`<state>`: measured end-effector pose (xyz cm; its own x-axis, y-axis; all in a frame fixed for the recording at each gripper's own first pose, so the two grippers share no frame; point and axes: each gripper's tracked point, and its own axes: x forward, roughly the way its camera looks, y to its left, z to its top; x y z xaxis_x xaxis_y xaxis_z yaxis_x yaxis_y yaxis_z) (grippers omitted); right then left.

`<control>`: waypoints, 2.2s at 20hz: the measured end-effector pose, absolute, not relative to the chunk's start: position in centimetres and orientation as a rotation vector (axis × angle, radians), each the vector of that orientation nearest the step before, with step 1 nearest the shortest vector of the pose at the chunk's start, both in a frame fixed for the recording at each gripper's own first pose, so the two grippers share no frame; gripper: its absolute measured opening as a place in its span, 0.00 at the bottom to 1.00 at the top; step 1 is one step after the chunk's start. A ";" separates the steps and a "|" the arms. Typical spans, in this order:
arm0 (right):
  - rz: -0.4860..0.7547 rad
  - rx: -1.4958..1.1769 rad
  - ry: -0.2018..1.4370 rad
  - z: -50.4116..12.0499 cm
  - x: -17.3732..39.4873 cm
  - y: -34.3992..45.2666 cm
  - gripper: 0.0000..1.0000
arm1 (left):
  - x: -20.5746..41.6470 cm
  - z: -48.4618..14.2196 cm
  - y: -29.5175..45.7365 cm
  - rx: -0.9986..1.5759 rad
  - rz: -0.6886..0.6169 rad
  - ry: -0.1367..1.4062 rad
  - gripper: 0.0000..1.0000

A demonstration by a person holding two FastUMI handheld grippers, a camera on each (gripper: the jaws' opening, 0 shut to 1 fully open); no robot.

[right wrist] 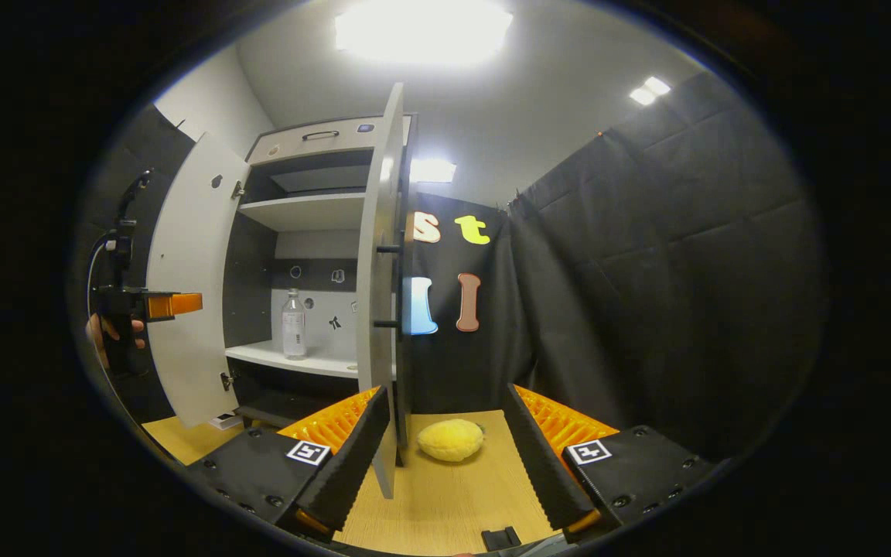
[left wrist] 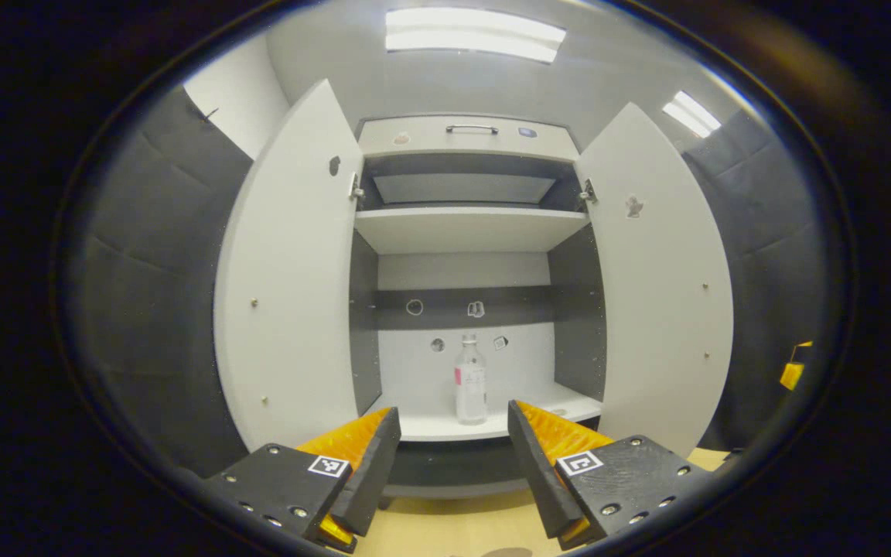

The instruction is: Grasp the bottle in the cabinet with the left hand and place it on the coaster, then close the right door with the right hand and the left door with the left hand.

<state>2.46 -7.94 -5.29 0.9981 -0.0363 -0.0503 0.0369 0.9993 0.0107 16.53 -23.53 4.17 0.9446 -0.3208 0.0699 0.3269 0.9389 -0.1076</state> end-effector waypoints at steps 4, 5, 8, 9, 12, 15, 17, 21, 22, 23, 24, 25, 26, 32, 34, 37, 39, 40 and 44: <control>-0.103 0.008 0.051 -5.2 4.6 -9.0 0.95 | 22.0 4.1 -26.3 -0.133 -0.384 -0.052 0.82; -0.116 0.018 0.049 -5.1 4.9 -9.0 0.92 | 23.0 3.9 -27.0 -0.137 -0.400 -0.051 0.89; -0.164 0.027 0.052 -5.5 6.0 -9.4 0.95 | 26.8 3.4 -28.8 -0.137 -0.433 -0.046 0.89; -0.181 0.022 0.053 -5.6 6.2 -9.7 0.92 | 27.9 3.2 -29.3 -0.138 -0.440 -0.045 0.82; -0.229 0.010 0.058 -5.7 6.8 -10.4 0.92 | 31.0 1.9 -30.7 -0.152 -0.460 -0.028 0.89; -0.279 0.007 0.065 -6.1 7.2 -11.0 0.92 | 33.8 0.7 -32.2 -0.159 -0.483 -0.009 0.82; -0.307 0.015 0.071 -6.3 7.5 -11.2 0.92 | 35.6 -0.3 -33.3 -0.148 -0.499 0.010 0.82; -0.360 0.017 0.079 -6.8 7.9 -11.8 0.92 | 38.6 -2.7 -34.8 -0.152 -0.514 0.055 0.89; -0.371 0.014 0.084 -7.0 8.0 -11.9 0.92 | 39.3 -3.1 -35.0 -0.152 -0.512 0.060 0.89; -0.378 0.014 0.090 -7.2 8.0 -11.9 0.92 | 40.0 -3.7 -35.1 -0.153 -0.511 0.066 0.82; -0.385 0.015 0.096 -7.3 8.1 -12.0 0.92 | 40.6 -4.1 -35.4 -0.154 -0.512 0.072 0.82; -0.390 0.016 0.100 -7.5 8.1 -12.0 0.92 | 41.1 -4.5 -35.5 -0.152 -0.512 0.076 0.89; -0.394 0.016 0.104 -7.6 8.2 -12.0 0.92 | 41.6 -4.8 -35.6 -0.145 -0.509 0.082 0.89; -0.388 -0.013 0.122 -7.8 8.8 -10.7 0.93 | 43.5 -5.9 -35.9 -0.102 -0.505 0.095 0.82; -0.383 -0.020 0.120 -7.8 8.5 -10.6 0.96 | 43.3 -5.6 -35.9 -0.104 -0.521 0.090 0.83; -0.376 -0.036 0.099 -7.1 7.8 -10.5 0.96 | 43.7 -5.8 -36.3 -0.105 -0.534 0.087 0.71; -0.367 -0.043 0.098 -7.1 7.4 -10.7 0.95 | 43.1 -5.3 -36.0 -0.104 -0.528 0.081 0.76; -0.361 -0.042 0.099 -7.1 7.3 -10.7 0.95 | 42.6 -4.9 -35.8 -0.108 -0.525 0.069 0.76; -0.333 -0.023 0.096 -6.8 6.4 -10.7 0.93 | 39.9 -3.4 -34.7 -0.123 -0.510 0.041 0.68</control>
<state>6.39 -10.74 -6.81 0.9406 -0.3273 -0.0901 0.3251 0.9449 -0.0383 39.86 -34.71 -3.40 0.8720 -0.4894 -0.0088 0.4844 0.8655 -0.1273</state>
